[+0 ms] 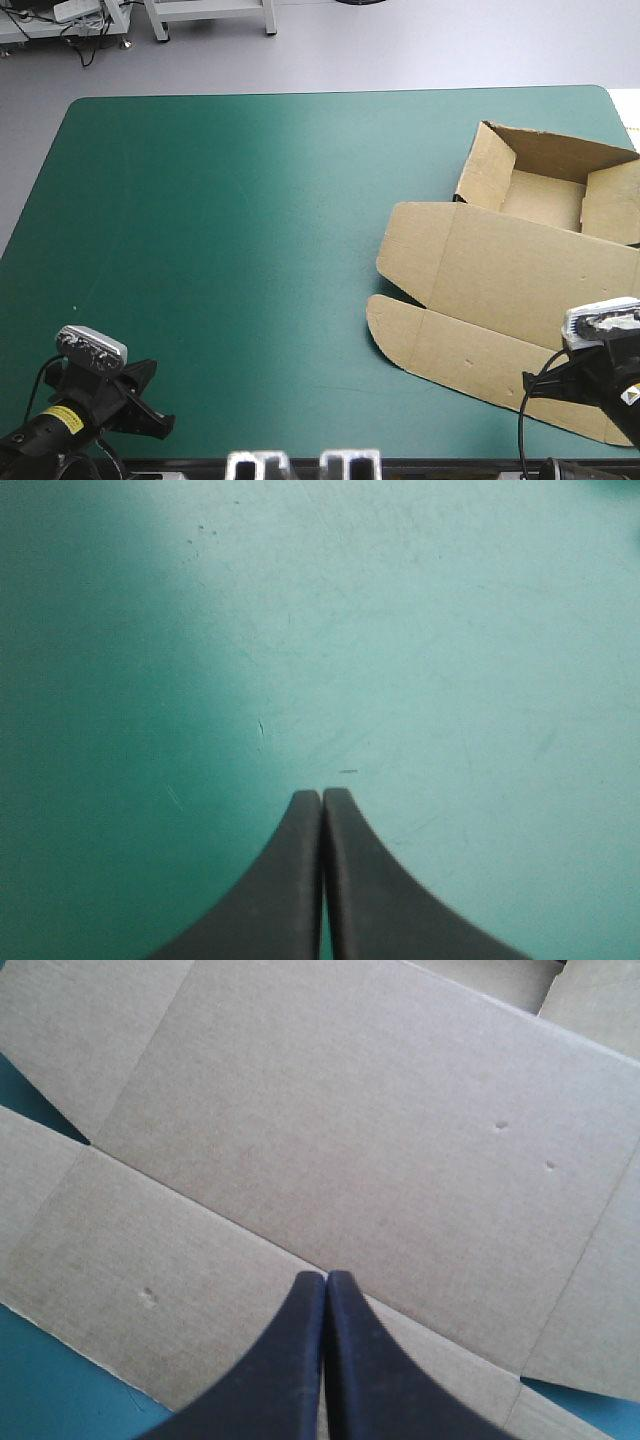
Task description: Fold the box
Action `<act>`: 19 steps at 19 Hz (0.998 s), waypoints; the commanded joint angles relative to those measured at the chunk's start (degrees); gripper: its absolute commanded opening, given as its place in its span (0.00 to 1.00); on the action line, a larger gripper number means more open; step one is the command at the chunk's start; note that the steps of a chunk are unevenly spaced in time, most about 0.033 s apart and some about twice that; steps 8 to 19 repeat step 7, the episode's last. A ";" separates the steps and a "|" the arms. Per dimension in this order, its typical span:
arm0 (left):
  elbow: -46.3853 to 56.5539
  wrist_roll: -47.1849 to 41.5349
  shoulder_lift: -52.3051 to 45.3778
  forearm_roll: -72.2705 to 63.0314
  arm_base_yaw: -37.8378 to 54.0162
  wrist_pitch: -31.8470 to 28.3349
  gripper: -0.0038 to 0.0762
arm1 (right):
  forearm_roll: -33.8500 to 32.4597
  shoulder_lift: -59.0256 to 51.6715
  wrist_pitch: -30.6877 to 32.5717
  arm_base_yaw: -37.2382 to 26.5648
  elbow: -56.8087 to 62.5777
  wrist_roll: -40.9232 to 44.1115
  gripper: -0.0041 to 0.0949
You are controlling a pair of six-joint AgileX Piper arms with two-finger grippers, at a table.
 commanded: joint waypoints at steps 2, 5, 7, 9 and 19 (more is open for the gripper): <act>-0.54 -0.12 0.14 -1.97 -1.51 -3.56 0.03 | 0.91 -1.98 -3.19 0.19 2.95 -0.51 0.02; -0.54 -0.12 0.14 -2.07 -1.51 -3.46 0.03 | 1.22 -3.93 -3.19 0.24 6.09 -0.99 0.02; -0.54 -0.12 0.14 -2.21 -1.51 -3.46 0.03 | 1.34 -5.33 -3.27 1.60 8.03 -1.08 0.02; -0.54 -0.12 0.14 -2.21 -1.51 -3.46 0.03 | 1.34 -5.33 -3.27 1.60 8.03 -1.08 0.02; -0.54 -0.12 0.14 -2.21 -1.51 -3.46 0.03 | 1.34 -5.33 -3.27 1.60 8.03 -1.08 0.02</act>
